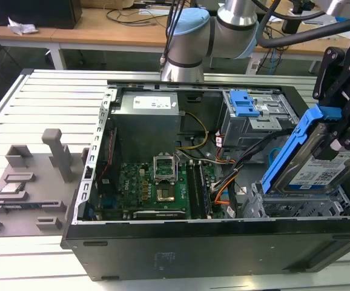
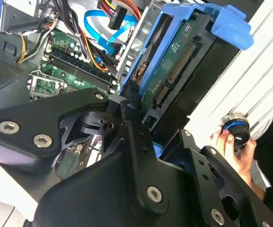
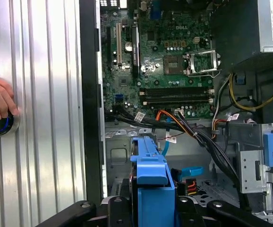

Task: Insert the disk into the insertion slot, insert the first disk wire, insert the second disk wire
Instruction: 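Insert the disk into the insertion slot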

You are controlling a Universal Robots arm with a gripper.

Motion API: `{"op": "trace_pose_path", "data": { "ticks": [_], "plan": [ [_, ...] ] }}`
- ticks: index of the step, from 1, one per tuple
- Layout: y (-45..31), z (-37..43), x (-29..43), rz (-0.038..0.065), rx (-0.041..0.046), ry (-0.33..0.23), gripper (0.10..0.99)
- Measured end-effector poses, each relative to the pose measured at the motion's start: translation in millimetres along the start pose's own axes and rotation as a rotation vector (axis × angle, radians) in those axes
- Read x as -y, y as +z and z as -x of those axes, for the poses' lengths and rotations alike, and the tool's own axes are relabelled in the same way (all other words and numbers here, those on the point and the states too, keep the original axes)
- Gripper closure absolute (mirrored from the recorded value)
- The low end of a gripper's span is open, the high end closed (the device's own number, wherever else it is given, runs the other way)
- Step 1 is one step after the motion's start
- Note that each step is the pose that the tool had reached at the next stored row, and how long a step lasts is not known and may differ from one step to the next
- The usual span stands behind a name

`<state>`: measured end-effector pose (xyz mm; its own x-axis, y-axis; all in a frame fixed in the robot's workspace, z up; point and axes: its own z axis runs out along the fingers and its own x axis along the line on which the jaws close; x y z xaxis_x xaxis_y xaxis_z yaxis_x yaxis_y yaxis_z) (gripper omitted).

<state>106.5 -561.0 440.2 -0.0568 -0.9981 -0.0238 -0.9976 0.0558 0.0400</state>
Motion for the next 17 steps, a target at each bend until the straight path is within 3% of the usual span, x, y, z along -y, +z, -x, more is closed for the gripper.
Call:
{"op": "trace_pose_path", "data": {
  "ticks": [7, 17],
  "plan": [
    [8.3, 2.7, 0.1, 0.0, 0.0008, 0.0, 0.722],
    [31.8, 2.1, 1.0, 0.0, 0.0009, 0.0, 0.722]
  ]
}}
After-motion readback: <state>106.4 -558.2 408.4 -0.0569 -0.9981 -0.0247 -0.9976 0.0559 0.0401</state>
